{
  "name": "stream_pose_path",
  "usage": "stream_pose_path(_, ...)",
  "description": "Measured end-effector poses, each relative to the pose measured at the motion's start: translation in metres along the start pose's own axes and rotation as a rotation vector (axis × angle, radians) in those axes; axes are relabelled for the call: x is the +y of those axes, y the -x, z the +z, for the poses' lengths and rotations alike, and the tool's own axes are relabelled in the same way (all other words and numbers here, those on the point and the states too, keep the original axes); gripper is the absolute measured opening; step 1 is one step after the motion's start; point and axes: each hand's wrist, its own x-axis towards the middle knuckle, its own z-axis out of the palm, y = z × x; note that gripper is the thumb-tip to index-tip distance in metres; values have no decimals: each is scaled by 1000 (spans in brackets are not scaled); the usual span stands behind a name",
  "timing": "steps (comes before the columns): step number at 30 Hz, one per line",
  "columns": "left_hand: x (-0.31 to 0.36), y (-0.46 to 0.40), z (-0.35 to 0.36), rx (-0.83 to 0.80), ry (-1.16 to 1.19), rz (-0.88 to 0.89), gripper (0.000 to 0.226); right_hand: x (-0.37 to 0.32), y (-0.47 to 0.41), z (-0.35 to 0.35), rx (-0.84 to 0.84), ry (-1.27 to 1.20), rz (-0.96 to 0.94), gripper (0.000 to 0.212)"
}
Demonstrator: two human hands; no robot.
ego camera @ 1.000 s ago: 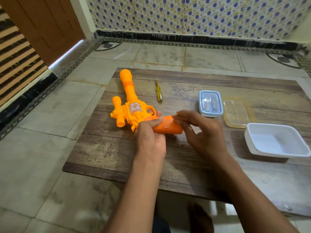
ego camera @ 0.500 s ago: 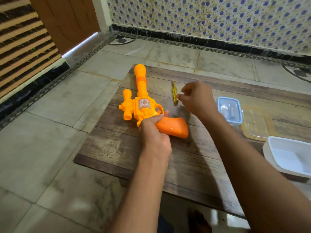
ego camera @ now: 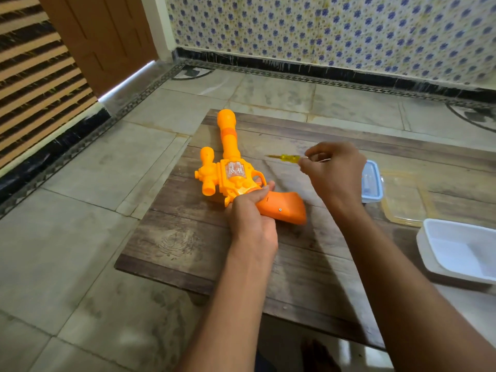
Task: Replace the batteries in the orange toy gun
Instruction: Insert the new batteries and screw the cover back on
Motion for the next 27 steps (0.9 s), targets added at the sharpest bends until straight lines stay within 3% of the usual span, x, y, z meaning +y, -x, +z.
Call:
stream_pose_path(4,-4,5,2,-46,-4,6,38,1,36,-48,221,-245,52,14)
stream_pose_path(9,-9,12,3,-79,-38,1,57,11,62,-73,325,-479,28,13)
stream_pose_path(12,-16,12,4,-90,-47,-4,65,17,63,-76,319,-519,-19,14)
stream_pose_path(27,-30,16,7,-113,-99,-103,57,22,59,-81,217,-607,-245,18)
